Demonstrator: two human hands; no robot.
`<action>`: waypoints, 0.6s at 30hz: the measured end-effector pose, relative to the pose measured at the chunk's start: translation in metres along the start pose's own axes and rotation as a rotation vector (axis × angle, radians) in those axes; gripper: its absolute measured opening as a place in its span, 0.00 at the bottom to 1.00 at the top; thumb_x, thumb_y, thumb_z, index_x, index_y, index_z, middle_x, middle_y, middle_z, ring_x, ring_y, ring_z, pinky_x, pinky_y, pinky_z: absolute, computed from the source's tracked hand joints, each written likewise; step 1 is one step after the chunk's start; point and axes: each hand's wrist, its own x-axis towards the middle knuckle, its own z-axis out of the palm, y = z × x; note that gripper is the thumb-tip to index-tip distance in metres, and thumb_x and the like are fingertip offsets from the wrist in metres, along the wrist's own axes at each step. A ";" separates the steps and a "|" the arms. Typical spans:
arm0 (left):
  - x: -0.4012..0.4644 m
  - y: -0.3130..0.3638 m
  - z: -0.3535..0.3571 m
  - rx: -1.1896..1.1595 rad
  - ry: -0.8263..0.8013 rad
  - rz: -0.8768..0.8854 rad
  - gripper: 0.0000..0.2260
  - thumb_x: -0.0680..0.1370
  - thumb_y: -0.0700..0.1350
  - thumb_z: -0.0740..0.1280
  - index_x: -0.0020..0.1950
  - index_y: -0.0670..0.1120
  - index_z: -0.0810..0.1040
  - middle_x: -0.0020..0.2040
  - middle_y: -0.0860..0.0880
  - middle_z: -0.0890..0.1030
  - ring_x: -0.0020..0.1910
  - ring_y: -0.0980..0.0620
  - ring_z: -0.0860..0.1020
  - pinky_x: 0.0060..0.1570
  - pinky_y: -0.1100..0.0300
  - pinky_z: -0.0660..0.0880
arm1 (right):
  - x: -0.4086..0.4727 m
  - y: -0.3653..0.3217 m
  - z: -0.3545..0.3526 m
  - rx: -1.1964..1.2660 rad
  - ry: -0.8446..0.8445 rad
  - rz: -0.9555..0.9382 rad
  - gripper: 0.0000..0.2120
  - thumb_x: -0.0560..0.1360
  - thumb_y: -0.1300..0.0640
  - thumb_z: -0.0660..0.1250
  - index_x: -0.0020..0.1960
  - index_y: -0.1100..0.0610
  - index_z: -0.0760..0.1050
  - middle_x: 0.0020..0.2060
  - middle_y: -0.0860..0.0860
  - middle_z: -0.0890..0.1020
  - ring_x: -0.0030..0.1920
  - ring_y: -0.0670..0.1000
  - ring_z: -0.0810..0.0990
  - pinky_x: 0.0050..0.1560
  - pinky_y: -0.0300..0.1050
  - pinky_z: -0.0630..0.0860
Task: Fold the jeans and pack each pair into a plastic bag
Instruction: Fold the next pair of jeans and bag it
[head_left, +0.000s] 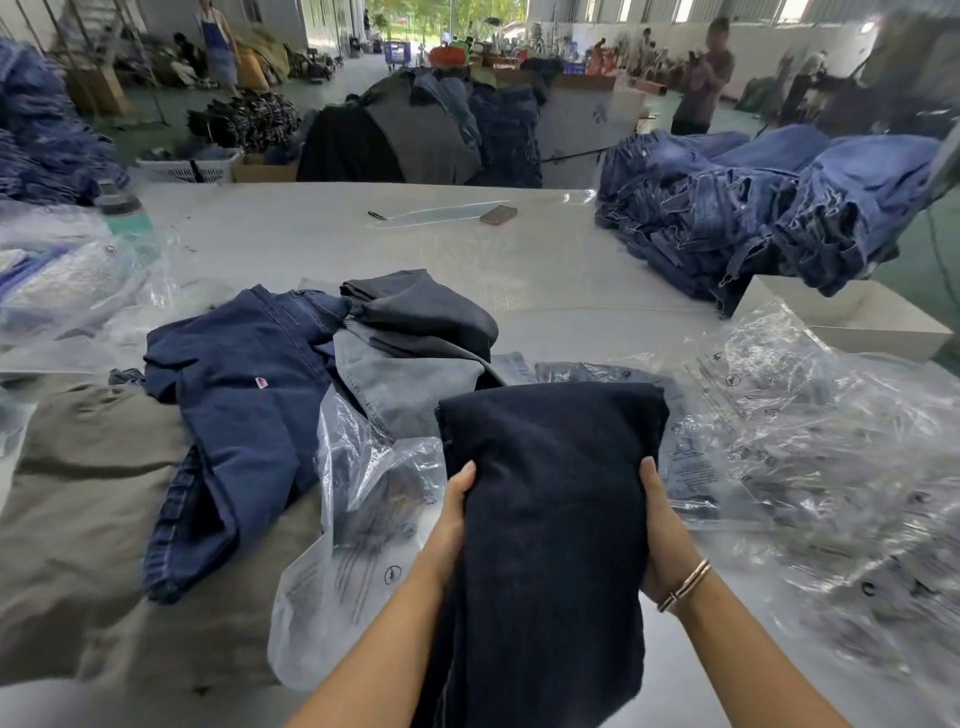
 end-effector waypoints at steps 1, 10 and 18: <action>0.006 0.000 0.002 0.003 0.009 0.008 0.22 0.72 0.59 0.60 0.44 0.45 0.87 0.46 0.44 0.85 0.43 0.50 0.84 0.38 0.61 0.79 | -0.002 -0.001 0.004 0.048 -0.026 0.052 0.35 0.65 0.29 0.63 0.61 0.53 0.79 0.57 0.54 0.82 0.57 0.53 0.81 0.48 0.45 0.80; 0.037 -0.015 -0.032 0.630 0.052 0.010 0.18 0.82 0.53 0.56 0.64 0.43 0.75 0.62 0.49 0.79 0.59 0.56 0.76 0.54 0.69 0.68 | -0.002 -0.012 0.024 0.309 -0.090 -0.036 0.25 0.74 0.35 0.58 0.49 0.52 0.85 0.48 0.52 0.85 0.50 0.50 0.84 0.42 0.43 0.80; 0.034 -0.016 -0.026 0.409 0.093 -0.122 0.13 0.80 0.56 0.61 0.58 0.55 0.81 0.56 0.53 0.83 0.53 0.56 0.81 0.45 0.65 0.77 | -0.003 -0.015 0.028 0.053 -0.041 -0.026 0.36 0.61 0.33 0.72 0.61 0.53 0.79 0.58 0.54 0.81 0.58 0.55 0.80 0.54 0.49 0.76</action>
